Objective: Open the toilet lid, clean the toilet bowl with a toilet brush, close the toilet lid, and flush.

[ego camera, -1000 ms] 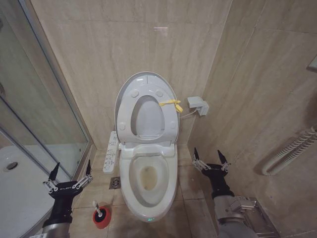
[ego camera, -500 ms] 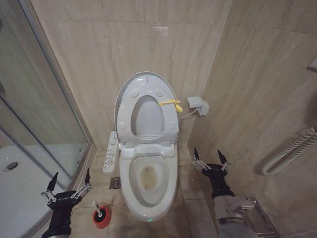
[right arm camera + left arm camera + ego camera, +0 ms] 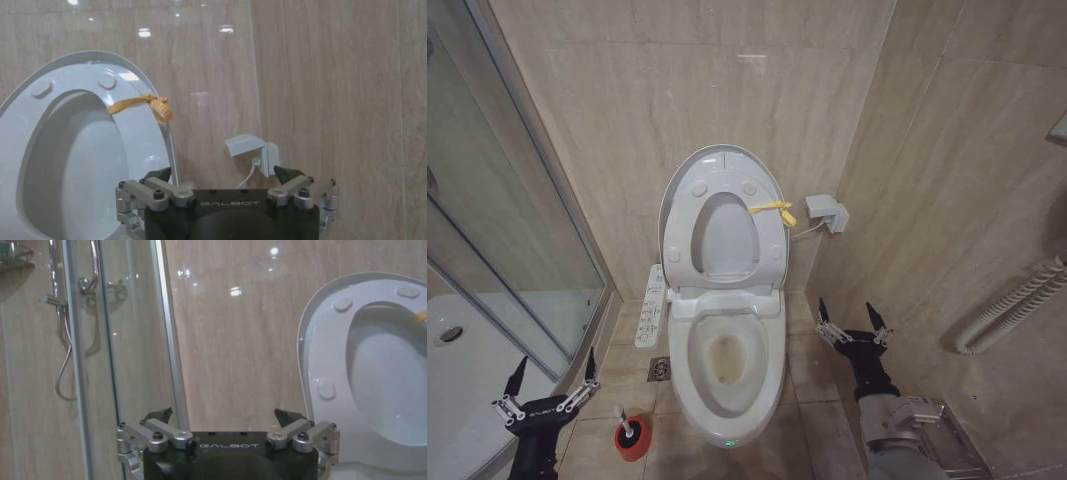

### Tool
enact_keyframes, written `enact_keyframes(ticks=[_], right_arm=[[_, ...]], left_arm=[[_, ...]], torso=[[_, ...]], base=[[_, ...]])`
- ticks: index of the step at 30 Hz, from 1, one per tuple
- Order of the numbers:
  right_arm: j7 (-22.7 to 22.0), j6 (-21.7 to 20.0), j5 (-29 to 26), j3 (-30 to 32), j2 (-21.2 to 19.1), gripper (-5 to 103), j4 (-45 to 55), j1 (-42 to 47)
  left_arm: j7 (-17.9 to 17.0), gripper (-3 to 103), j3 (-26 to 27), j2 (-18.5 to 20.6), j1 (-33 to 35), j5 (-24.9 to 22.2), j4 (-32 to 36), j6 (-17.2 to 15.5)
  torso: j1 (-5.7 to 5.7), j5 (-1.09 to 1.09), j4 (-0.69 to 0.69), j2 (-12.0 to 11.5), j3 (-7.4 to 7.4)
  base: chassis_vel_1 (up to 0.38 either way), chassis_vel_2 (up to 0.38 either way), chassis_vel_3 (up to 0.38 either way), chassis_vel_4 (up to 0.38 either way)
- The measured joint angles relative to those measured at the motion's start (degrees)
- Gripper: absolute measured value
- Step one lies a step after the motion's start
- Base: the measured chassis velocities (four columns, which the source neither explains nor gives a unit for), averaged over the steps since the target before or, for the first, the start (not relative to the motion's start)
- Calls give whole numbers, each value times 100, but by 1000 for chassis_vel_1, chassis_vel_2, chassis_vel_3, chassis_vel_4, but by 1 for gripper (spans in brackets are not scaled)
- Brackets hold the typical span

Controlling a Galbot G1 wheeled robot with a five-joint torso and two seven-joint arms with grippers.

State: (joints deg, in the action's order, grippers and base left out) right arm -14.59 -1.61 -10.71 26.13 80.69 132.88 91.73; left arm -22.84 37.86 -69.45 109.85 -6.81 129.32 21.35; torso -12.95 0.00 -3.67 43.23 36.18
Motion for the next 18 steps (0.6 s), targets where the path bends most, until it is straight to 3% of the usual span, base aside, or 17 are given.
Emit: enact_keyframes(ticks=[18], right_arm=[[0,0,0,0,0,100,-1,0]], left_arm=[[-18,100,-139,19,-157,35,10,-127]], torso=[[0,0,-1,0,0]], base=[[0,0,0,0]])
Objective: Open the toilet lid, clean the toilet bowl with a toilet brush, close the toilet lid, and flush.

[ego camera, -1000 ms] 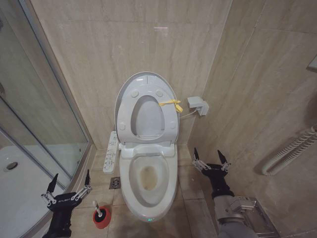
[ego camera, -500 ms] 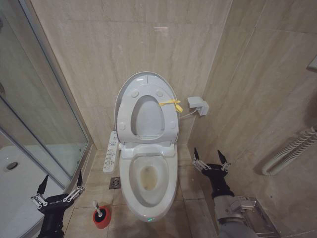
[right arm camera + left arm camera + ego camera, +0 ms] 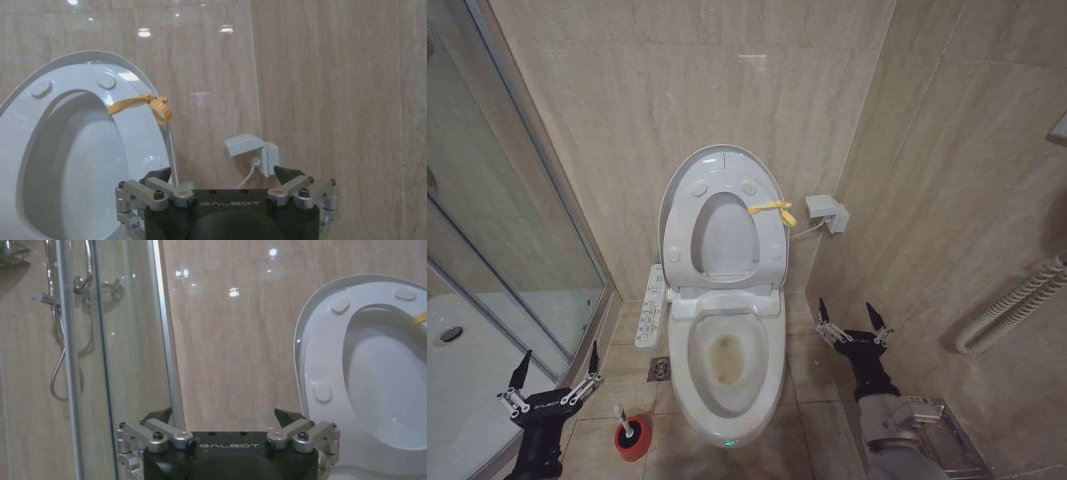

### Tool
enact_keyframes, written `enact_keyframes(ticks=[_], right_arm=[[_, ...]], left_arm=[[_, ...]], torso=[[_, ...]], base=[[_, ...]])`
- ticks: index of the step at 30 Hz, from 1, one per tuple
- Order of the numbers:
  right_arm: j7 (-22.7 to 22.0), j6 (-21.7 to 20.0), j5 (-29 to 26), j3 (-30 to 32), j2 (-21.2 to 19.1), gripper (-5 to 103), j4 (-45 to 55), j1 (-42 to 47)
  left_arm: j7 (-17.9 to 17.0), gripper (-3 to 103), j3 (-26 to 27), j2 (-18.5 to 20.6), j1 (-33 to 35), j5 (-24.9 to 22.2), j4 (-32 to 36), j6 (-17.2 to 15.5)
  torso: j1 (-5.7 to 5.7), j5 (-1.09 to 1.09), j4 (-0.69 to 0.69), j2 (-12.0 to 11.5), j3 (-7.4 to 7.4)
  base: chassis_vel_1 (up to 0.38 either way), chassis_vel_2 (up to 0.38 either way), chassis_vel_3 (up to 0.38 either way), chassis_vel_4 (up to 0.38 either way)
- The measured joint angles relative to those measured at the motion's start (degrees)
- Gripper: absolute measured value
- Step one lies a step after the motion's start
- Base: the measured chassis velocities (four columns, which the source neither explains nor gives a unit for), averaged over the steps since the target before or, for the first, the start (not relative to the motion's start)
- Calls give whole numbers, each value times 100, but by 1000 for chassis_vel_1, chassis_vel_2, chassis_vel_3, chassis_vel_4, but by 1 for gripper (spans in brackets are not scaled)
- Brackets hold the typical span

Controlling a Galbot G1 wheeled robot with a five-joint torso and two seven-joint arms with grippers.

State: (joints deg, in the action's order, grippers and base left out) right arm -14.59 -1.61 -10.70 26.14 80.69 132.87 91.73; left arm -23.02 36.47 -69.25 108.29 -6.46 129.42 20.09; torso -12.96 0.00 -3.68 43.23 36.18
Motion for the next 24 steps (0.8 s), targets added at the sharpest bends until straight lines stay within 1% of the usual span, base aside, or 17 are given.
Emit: enact_keyframes(ticks=[10,16,24], right_arm=[[0,0,0,0,0,100,0,0],[0,0,0,0,0,100,0,0],[0,0,0,0,0,100,0,0]], left_arm=[[-20,100,53,20,-23,2,-9,-7],[-46,100,8,3,-29,124,-44,-6],[-50,100,3,0,-28,135,-48,-9]], torso=[[0,0,0,0,0],[0,0,0,0,0],[0,0,0,0,0]], base=[[0,0,0,0],[0,0,0,0],[0,0,0,0]])
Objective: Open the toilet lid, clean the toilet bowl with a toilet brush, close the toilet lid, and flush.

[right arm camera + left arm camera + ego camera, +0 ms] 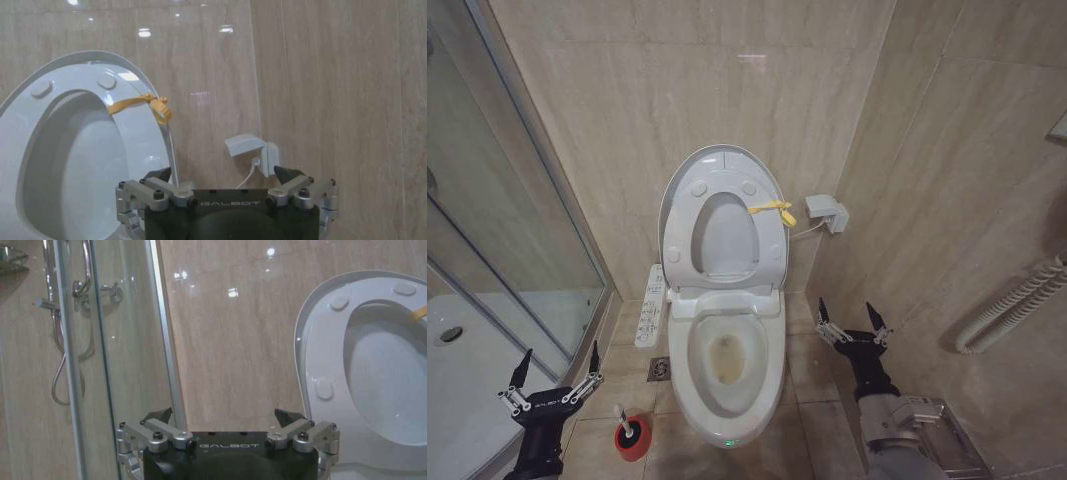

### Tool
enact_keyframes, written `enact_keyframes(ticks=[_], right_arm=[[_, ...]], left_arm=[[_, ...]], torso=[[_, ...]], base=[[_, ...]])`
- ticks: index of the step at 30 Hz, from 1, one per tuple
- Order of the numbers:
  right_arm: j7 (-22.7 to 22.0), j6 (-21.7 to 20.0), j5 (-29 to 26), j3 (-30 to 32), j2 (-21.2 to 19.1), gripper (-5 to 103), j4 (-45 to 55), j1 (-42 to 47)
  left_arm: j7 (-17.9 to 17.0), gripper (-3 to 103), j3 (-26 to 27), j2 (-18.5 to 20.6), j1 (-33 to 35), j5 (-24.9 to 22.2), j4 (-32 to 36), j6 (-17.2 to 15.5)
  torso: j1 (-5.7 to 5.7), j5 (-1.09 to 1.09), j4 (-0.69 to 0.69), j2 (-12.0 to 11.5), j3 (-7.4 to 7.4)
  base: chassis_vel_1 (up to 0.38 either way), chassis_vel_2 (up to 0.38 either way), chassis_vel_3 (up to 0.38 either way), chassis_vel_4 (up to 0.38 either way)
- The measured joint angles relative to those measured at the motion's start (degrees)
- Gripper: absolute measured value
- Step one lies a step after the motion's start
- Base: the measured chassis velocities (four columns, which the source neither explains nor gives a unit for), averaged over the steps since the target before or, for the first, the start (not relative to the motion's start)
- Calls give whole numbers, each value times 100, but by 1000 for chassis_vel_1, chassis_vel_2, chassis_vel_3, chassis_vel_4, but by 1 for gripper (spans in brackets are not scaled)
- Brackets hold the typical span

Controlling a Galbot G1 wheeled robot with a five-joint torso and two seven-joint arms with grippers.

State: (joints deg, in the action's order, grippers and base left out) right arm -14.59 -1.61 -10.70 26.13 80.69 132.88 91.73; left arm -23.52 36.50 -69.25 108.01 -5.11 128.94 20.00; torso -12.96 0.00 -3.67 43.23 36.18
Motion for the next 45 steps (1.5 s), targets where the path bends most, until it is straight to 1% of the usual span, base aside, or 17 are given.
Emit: enact_keyframes(ticks=[41,43,44,45], right_arm=[[0,0,1,1,1,100,0,2],[8,32,36,65,23,100,0,86],[15,115,121,214,76,100,-15,287],[29,209,220,384,141,100,-38,515]], left_arm=[[1,100,0,0,3,2,1,-4],[1,100,0,0,3,2,1,-4],[1,100,0,-1,4,2,1,-4],[1,100,0,-1,3,2,1,-4]], torso=[[0,0,0,0,0],[0,-1,3,0,0],[0,0,3,0,0],[0,-1,0,0,0]], base=[[0,0,0,0],[0,0,0,0],[0,0,0,0],[0,0,0,0]])
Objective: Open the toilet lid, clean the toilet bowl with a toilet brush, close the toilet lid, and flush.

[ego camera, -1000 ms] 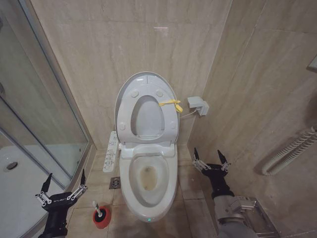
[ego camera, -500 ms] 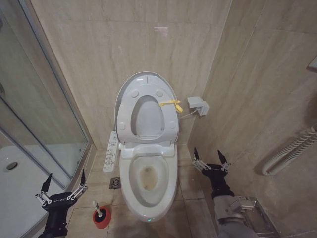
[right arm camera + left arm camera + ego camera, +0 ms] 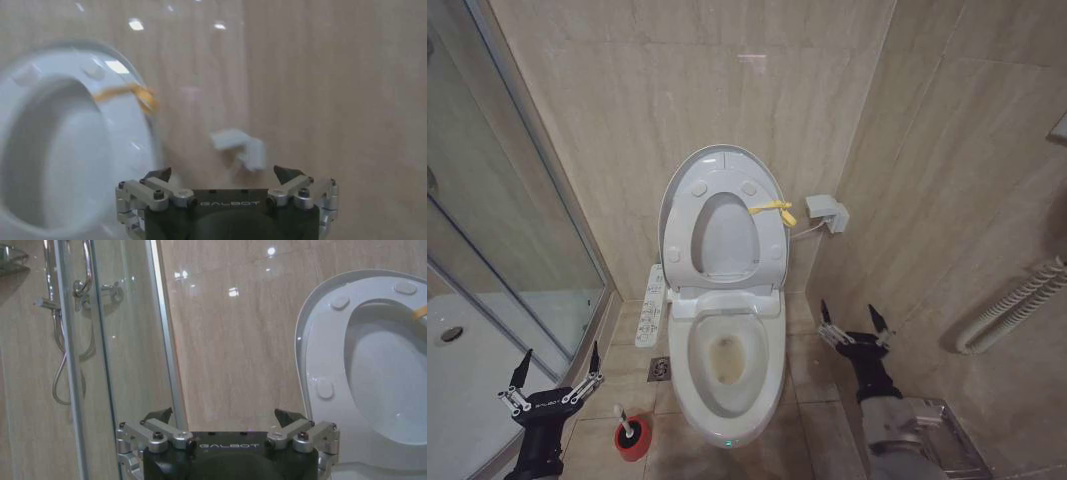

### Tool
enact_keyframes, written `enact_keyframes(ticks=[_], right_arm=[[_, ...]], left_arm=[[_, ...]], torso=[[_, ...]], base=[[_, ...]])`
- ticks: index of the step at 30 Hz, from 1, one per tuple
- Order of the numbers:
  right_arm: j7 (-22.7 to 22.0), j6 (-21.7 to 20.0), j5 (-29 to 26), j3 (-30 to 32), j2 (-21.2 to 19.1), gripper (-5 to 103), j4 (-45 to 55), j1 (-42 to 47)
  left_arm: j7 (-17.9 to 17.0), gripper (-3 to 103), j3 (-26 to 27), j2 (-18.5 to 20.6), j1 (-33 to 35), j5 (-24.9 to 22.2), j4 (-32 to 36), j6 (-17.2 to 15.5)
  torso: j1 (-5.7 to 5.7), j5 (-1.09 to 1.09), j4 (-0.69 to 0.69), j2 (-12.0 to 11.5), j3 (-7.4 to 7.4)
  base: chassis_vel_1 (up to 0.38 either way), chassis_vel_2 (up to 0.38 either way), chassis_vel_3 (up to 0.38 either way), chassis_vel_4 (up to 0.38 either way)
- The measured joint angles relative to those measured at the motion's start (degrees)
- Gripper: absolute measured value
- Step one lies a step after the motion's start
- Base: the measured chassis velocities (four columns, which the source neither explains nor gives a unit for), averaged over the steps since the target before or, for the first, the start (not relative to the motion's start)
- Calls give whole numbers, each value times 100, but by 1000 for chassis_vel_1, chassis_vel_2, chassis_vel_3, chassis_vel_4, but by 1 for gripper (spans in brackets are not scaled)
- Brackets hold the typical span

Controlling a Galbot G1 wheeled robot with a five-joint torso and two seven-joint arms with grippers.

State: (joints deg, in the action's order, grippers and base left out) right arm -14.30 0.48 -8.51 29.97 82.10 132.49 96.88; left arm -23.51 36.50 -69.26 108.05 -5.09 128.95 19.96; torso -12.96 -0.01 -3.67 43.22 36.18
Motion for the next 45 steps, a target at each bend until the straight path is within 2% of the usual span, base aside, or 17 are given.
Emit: enact_keyframes(ticks=[1,6,8,12,23,25,34,45], right_arm=[[0,0,0,0,0,100,0,0],[66,426,437,749,272,100,-95,942],[248,755,425,795,286,100,-225,957],[371,950,382,787,282,100,-370,766],[424,913,169,691,244,100,-687,-133],[508,830,-47,743,30,100,-868,-559],[919,920,-493,693,-148,100,-1164,-847],[872,1114,-145,693,-305,100,-1479,-1205]], left_arm=[[0,100,0,0,0,0,0,0],[0,100,0,0,0,0,0,0],[0,100,0,0,0,0,0,0],[0,100,0,0,0,0,0,0],[0,100,0,0,0,0,0,0],[0,100,0,0,0,0,0,0],[0,100,0,0,0,0,0,0],[0,100,1,1,0,0,0,0]], torso=[[0,0,0,0,0],[0,2,-5,0,0],[1,0,-2,0,0],[1,0,2,0,0],[0,0,1,0,0],[0,0,0,0,0],[0,0,0,0,0],[-3,0,-1,-1,2]], base=[[0,0,0,0],[0,0,0,0],[0,0,0,0],[0,0,0,0],[0,0,0,0],[0,0,0,0],[0,0,0,0],[-57,58,69,-66]])
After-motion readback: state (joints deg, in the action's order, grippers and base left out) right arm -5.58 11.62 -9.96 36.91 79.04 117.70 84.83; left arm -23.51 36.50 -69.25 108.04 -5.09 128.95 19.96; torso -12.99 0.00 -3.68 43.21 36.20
